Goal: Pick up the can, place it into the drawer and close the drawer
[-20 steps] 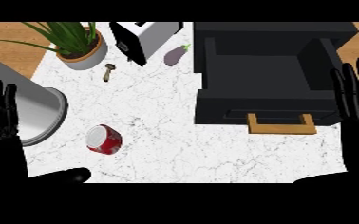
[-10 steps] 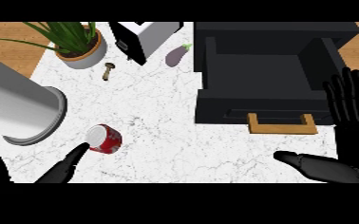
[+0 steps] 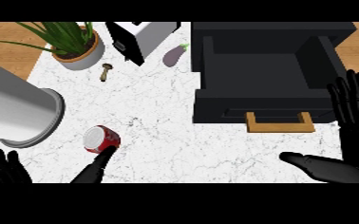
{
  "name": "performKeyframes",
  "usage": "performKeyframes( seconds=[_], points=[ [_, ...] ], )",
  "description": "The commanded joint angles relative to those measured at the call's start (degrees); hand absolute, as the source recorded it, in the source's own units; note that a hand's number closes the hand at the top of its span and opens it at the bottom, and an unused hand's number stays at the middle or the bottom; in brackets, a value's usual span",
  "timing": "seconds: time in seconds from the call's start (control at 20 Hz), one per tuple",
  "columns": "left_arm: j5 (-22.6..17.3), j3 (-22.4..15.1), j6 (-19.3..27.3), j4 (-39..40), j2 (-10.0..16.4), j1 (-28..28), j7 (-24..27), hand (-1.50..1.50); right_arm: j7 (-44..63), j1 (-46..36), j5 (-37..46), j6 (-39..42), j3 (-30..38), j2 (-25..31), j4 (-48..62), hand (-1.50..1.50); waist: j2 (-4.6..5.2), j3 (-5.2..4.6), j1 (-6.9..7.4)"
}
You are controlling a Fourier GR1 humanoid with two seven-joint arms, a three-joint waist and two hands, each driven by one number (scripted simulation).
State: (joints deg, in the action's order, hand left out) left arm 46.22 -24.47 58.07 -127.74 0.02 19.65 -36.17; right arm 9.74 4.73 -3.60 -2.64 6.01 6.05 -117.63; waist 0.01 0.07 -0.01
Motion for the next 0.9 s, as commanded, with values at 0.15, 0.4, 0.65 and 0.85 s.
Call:
performKeyframes(
  seconds=[0.15,0.4,0.65,0.85],
  points=[
    [-1.2,2.4,4.4,8.6,0.0,-6.7,-4.2,-1.5,2.1,-1.1,-0.7,0.7,2.0,1.0,-0.8,-1.5,-0.01,-0.08,-0.07],
    [1.2,-2.8,12.3,14.9,0.0,-5.6,-5.9,-1.5,0.2,0.2,1.5,-0.6,-0.2,-1.5,-2.1,-1.5,-0.03,-0.07,-0.02],
    [-6.5,-0.8,16.0,22.8,0.0,-8.4,0.2,-1.5,-0.9,4.9,-1.7,3.9,2.8,0.6,-3.9,-1.5,-0.05,-0.09,-0.22],
    [-13.7,-4.2,23.0,30.8,0.0,-9.6,7.1,-1.5,0.0,6.4,-1.7,3.7,2.0,-0.6,-6.4,-1.5,-0.08,-0.14,-0.31]
  ],
)
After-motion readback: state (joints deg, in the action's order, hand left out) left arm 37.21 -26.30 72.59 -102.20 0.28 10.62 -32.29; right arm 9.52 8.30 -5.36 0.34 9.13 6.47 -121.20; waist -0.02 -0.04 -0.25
